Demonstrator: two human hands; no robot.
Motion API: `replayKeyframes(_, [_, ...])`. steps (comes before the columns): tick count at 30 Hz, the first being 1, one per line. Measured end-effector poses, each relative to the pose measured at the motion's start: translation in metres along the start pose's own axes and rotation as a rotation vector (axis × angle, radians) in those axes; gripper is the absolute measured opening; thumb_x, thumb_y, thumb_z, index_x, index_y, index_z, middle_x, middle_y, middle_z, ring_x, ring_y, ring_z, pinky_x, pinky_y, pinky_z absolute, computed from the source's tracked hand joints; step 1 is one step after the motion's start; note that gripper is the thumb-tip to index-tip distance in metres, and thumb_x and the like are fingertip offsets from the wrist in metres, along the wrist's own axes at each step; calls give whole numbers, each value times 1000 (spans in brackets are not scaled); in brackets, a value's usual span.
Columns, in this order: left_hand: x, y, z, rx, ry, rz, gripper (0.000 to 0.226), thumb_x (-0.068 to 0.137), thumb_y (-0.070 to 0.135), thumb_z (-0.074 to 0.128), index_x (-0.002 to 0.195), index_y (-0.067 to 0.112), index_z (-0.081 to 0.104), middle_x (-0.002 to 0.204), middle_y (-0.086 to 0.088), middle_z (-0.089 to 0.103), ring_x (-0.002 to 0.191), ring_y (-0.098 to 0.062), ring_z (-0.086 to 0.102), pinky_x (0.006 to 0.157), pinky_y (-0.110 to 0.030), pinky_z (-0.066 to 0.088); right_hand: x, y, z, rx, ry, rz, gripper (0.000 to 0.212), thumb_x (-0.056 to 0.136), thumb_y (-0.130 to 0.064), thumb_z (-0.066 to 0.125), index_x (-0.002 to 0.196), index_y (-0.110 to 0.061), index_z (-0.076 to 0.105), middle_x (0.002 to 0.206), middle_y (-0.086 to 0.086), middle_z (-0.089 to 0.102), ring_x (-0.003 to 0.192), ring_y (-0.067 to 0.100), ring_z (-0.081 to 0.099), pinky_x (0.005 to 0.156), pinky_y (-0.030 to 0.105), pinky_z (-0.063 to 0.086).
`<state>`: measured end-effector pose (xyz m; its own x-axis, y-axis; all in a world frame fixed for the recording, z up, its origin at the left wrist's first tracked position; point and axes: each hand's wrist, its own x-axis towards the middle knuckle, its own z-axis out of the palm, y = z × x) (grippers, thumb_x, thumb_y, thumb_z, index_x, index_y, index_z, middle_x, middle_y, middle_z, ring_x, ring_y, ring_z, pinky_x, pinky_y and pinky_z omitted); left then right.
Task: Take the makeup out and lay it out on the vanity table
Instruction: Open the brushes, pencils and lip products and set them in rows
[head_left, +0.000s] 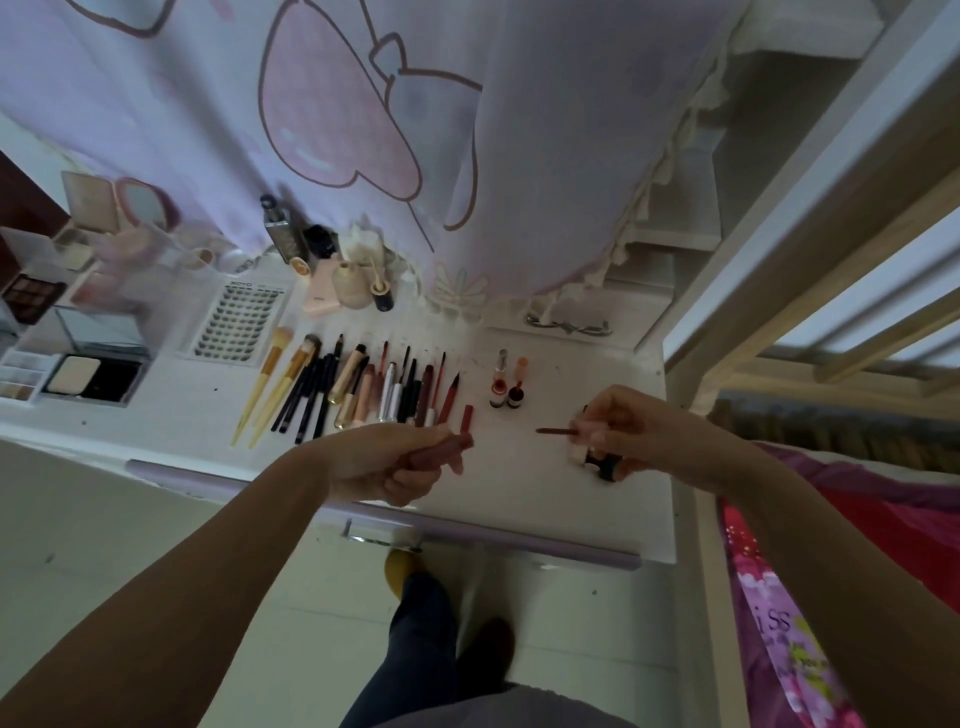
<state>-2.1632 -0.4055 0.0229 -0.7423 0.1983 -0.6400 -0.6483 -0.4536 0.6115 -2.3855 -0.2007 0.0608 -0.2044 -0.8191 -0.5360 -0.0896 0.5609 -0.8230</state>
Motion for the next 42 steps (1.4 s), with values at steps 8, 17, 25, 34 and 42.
replayKeyframes(8, [27,-16,18,-63,288,264,18,95,22,48,105,11,57,87,-4,59,79,-14,57,68,-24,47,25,30,37,525,53,68,31,83,-21,63,113,-11,62,106,3,66,99,16,65,71,25,56])
replayKeyframes(17, [64,-22,19,666,879,498,16,88,20,63,104,19,59,86,15,58,81,4,54,70,-4,43,75,43,72,101,442,-76,12,89,-19,63,100,-21,56,105,0,61,91,9,59,75,12,49])
replayKeyframes(25, [105,-32,5,1089,1115,585,21,87,33,62,100,16,63,94,2,67,96,-17,57,86,-29,33,106,62,86,-267,615,-127,20,93,-24,56,108,-12,57,106,6,54,85,16,57,80,31,51])
replayKeyframes(34, [115,-40,-4,1176,1162,561,16,86,29,64,94,15,62,94,-2,67,98,-25,58,79,-31,29,114,62,86,-378,535,-79,24,94,-15,53,116,-5,53,114,11,51,94,23,57,80,22,43])
replayKeyframes(42, [90,-50,6,1125,1192,630,28,83,29,55,107,16,49,98,-8,62,86,-24,60,79,-25,40,88,48,44,-435,478,-35,39,90,2,46,127,-11,51,118,10,51,94,15,51,85,26,46])
